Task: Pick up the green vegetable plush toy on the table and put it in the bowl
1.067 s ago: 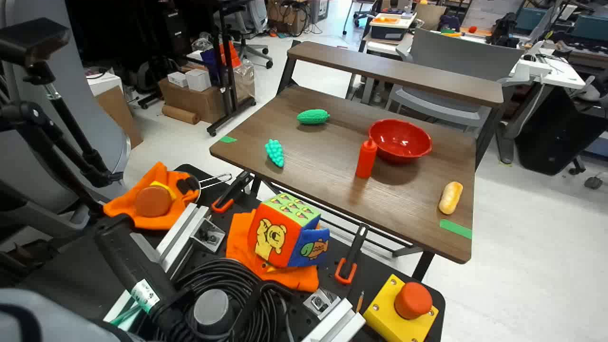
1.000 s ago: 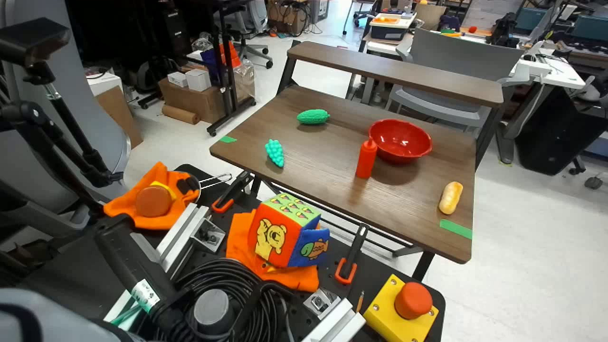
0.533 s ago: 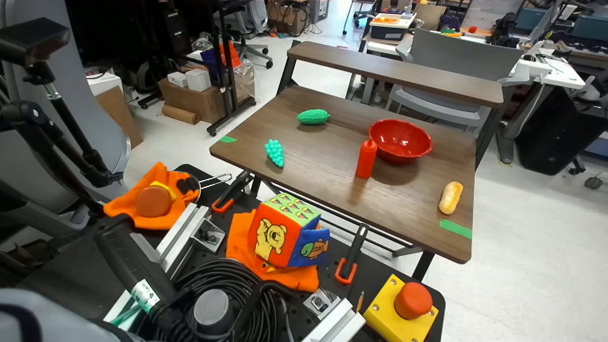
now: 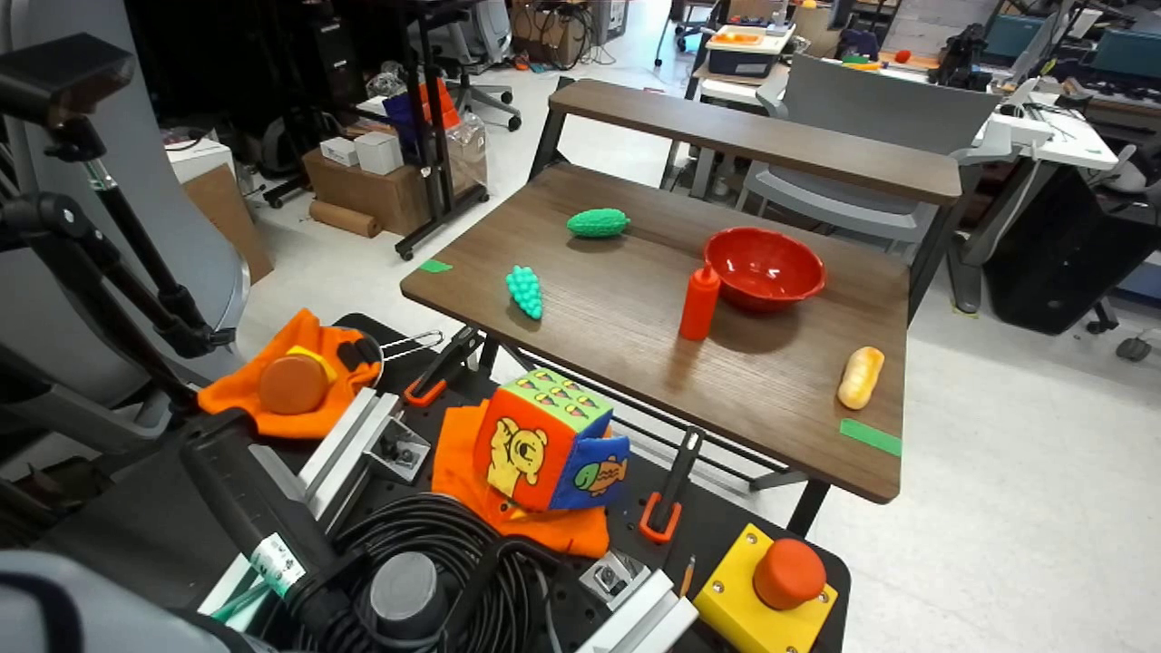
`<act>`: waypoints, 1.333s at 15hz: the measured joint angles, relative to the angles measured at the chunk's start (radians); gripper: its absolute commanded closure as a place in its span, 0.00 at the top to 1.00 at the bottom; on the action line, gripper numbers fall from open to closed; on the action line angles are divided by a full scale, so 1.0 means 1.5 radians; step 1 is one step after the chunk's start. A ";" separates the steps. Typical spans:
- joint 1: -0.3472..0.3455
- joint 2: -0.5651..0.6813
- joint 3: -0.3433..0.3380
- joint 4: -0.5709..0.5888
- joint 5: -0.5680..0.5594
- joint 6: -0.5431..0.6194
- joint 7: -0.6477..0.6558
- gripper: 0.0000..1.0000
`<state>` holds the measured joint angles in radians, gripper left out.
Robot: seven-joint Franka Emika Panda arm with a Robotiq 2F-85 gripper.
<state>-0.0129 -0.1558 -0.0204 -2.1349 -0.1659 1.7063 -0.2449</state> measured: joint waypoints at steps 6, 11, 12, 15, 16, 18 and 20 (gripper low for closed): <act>0.040 0.066 0.037 0.034 0.094 0.018 0.102 1.00; 0.067 0.128 0.066 0.039 0.177 0.134 0.236 1.00; 0.071 0.147 0.071 0.043 0.180 0.164 0.263 1.00; 0.083 0.212 0.074 0.069 0.180 0.233 0.334 1.00; 0.084 0.236 0.074 0.083 0.180 0.249 0.353 1.00; 0.084 0.288 0.074 0.116 0.180 0.274 0.383 1.00; 0.084 0.342 0.073 0.153 0.180 0.288 0.408 1.00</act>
<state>0.1132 0.3577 0.0885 -1.9050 0.1041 2.1390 0.3672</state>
